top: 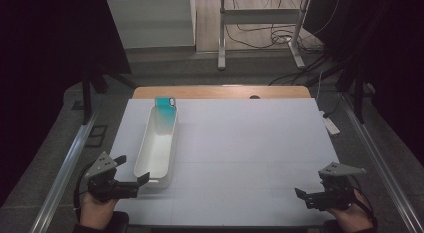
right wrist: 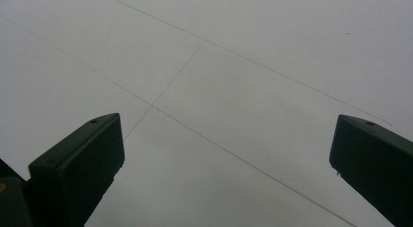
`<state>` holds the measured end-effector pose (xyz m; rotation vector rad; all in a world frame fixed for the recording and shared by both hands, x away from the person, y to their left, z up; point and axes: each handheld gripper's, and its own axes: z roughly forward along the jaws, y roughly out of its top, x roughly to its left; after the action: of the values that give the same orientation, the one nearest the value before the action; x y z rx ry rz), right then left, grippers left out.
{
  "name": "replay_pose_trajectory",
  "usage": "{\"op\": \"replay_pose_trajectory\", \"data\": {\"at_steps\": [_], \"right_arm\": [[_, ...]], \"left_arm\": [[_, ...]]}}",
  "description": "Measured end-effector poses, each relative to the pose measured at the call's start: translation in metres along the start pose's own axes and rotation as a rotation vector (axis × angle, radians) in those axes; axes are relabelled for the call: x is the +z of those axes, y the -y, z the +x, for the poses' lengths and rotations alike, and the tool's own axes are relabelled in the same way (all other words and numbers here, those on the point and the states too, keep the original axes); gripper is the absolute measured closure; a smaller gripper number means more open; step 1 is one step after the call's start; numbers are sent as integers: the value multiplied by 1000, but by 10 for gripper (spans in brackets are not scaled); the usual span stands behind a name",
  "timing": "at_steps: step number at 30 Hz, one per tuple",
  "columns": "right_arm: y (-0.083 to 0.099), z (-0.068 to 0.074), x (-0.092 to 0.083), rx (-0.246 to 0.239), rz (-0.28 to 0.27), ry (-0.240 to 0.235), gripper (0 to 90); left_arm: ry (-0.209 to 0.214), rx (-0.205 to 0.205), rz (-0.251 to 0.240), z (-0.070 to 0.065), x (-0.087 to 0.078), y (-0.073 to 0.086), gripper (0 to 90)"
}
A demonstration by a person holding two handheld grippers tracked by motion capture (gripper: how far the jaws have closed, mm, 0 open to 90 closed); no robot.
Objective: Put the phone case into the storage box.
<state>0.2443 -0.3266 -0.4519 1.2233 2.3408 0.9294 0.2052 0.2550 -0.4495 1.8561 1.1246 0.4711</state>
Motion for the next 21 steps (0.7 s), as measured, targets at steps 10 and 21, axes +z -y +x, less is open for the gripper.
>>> {"op": "replay_pose_trajectory", "data": {"at_steps": [10,21], "right_arm": [[0,0,0,0,2,1,0],[0,0,0,-1,3,4,0]], "left_arm": [[-14,-18,5,0,-10,8,2],[-32,-25,15,-1,-17,16,2]]}}
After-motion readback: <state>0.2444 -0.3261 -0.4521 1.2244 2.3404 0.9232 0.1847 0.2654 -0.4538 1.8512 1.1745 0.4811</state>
